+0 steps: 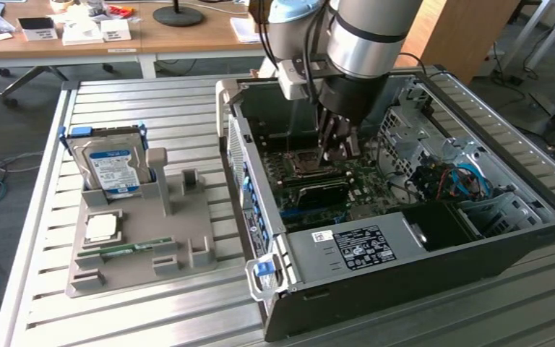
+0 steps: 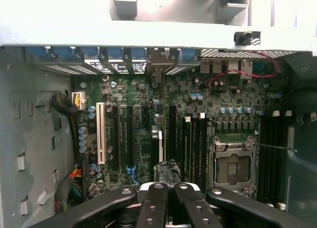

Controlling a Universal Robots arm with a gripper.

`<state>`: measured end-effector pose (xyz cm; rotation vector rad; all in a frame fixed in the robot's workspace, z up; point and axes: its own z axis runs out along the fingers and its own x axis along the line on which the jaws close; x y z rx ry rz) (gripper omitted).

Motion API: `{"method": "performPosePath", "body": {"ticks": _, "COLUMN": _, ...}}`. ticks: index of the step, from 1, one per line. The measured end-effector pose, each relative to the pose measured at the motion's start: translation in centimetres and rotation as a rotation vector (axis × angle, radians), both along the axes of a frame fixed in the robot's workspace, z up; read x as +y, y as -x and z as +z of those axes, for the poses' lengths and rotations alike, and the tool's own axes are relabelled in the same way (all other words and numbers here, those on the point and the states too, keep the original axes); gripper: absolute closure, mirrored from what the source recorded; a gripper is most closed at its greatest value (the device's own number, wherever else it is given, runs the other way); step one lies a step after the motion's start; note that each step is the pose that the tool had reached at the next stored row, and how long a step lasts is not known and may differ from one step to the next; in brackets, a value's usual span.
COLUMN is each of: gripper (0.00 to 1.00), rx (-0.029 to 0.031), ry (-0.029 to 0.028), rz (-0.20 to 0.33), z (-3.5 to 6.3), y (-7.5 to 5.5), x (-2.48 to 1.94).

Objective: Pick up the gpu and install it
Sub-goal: 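Press down on the gpu until it lock into place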

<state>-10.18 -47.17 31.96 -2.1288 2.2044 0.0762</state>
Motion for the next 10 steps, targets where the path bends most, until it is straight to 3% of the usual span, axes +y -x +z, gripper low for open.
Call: {"method": "performPosePath", "body": {"ticks": 10, "gripper": 0.89, "rx": 0.0001, "ry": 0.0, "rz": 0.0, "z": -1.82, "y": 0.0, "x": 0.0}}
